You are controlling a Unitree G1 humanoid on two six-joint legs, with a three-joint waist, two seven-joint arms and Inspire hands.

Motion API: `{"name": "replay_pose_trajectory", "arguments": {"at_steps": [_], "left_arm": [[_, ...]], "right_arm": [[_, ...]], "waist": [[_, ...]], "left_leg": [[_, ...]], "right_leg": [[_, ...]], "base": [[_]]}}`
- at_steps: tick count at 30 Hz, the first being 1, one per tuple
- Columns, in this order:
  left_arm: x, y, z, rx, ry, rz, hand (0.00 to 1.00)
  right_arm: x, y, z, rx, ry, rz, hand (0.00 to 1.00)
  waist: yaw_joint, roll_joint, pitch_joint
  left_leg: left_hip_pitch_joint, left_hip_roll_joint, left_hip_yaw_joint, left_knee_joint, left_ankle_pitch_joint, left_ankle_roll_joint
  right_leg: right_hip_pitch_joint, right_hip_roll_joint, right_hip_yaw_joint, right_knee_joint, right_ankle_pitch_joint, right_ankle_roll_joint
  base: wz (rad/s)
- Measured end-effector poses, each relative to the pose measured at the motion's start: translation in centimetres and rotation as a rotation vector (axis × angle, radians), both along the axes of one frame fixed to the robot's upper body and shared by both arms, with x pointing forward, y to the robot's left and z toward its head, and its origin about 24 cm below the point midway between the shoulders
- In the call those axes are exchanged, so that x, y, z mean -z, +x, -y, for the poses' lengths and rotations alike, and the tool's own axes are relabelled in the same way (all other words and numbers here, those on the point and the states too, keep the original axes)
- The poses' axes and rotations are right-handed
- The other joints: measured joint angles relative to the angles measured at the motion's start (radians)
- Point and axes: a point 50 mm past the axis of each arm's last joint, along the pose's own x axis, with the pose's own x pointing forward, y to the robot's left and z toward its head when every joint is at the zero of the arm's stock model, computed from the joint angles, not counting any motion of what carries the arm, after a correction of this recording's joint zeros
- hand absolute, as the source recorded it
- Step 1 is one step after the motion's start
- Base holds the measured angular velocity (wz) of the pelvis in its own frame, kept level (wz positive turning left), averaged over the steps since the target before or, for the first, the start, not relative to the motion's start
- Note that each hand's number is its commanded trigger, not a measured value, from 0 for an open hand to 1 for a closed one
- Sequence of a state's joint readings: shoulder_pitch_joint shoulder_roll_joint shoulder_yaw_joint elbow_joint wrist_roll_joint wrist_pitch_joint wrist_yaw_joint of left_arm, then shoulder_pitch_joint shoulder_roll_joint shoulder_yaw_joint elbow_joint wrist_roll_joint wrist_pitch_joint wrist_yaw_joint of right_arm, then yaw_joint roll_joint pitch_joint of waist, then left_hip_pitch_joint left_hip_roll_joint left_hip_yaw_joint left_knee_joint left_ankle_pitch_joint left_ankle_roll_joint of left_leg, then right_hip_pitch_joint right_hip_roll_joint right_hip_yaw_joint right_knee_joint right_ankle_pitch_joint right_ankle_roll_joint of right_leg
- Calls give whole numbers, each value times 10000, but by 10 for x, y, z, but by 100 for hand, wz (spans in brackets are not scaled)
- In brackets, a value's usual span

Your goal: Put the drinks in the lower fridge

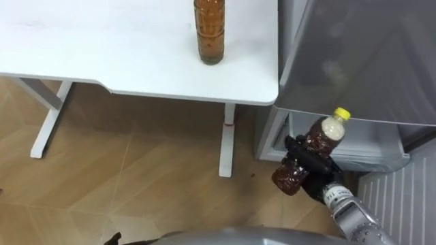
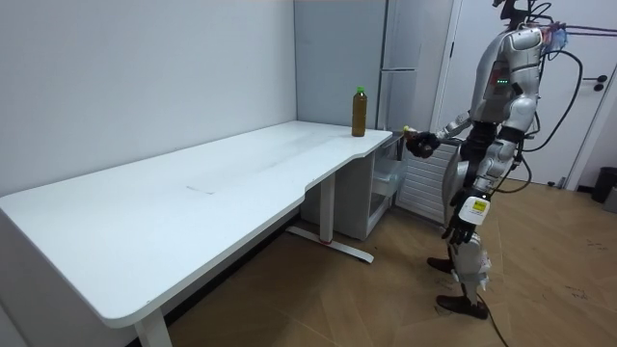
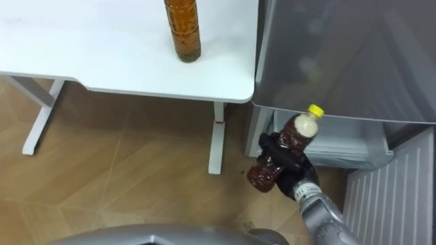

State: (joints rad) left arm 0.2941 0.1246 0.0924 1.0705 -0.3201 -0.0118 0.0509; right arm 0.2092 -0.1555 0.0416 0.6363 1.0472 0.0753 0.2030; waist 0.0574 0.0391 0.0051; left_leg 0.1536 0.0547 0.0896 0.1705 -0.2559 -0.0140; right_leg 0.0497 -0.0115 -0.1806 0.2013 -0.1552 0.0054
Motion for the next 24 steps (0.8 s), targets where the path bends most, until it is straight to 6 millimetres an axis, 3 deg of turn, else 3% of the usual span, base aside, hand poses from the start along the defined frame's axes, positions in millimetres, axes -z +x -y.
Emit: {"name": "replay_pose_trajectory", "arguments": {"at_steps": [6, 16, 24], "left_arm": [[1, -8, 5, 320, -160, -324, 0], [1, -20, 6, 817, -117, -835, 0], [3, -13, 10, 1602, -254, -1055, 0]], "right_arm": [[2, -5, 4, 1833, 1232, -1, 100], [-1, -3, 12, 2941, 1600, 379, 100], [-4, 19, 25, 4585, 2255, 645, 100]], "waist": [[-17, 134, 4], [-9, 217, -57], [-80, 304, -30]], "left_leg": [[-25, -2, 29, -2, -2, -1], [14, -2, 68, 70, -1, -1], [-733, -58, 120, 361, 14, 19]], "right_leg": [[-31, 5, 2, -3, -7, 8], [-1, -2, 30, 34, -7, 7], [-899, -106, 149, 521, -42, -47]], "base": [[0], [0], [-2]]}}
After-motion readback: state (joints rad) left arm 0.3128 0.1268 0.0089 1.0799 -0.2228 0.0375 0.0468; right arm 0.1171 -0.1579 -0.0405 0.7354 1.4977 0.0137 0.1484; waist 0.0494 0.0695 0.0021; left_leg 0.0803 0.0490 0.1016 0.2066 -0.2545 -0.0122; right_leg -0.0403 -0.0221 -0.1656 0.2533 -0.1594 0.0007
